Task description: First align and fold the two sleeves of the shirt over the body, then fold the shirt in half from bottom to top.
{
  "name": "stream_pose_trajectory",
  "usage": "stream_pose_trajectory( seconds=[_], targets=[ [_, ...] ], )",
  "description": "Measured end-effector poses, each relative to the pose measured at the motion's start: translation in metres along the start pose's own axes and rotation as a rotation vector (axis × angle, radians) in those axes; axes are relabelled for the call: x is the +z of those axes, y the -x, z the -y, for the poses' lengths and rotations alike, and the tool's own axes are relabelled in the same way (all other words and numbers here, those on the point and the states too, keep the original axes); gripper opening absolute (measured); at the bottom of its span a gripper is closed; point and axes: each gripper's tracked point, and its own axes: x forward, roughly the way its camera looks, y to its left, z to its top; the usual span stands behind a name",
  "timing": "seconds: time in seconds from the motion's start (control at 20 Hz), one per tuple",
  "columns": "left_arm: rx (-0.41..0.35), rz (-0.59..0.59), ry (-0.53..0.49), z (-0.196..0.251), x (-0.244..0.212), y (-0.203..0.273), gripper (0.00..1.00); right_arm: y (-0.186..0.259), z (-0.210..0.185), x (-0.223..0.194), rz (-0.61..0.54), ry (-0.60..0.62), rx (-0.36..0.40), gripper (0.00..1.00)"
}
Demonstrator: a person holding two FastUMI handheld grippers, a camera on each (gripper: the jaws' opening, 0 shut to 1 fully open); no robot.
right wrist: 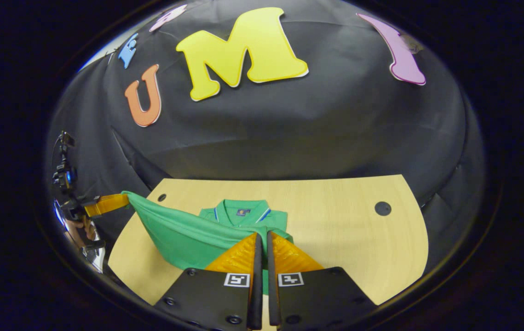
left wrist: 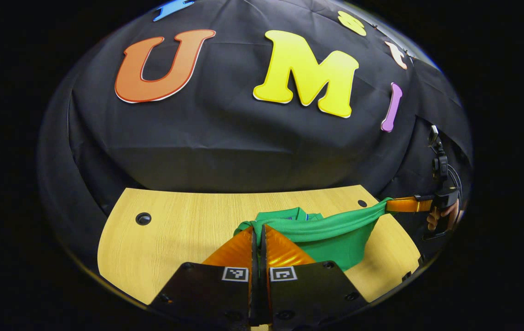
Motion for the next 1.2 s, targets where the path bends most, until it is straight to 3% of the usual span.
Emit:
stream_pose_trajectory(
  seconds=[0.2,0.55,0.85,0.9,1.2],
  targets=[
    [0.022,0.012,0.035,-0.012,0.004,-0.04,0.03,-0.04,0.002,0.012,0.033,0.036,-0.011,0.08],
    [0.088,-0.004,0.088,-0.035,-0.028,-0.109,0.03,-0.117,0.018,0.012,0.065,0.096,-0.04,0.08],
    [0.147,-0.048,0.057,-0.051,-0.057,-0.151,0.03,-0.155,0.04,0.008,0.094,0.129,-0.072,0.05],
    [0.15,-0.05,0.058,-0.052,-0.06,-0.156,0.04,-0.16,0.044,0.005,0.093,0.14,-0.083,0.08],
    [0.147,-0.045,0.041,-0.055,-0.071,-0.184,0.06,-0.188,0.047,0.0,0.097,0.149,-0.128,0.05]
  ],
)
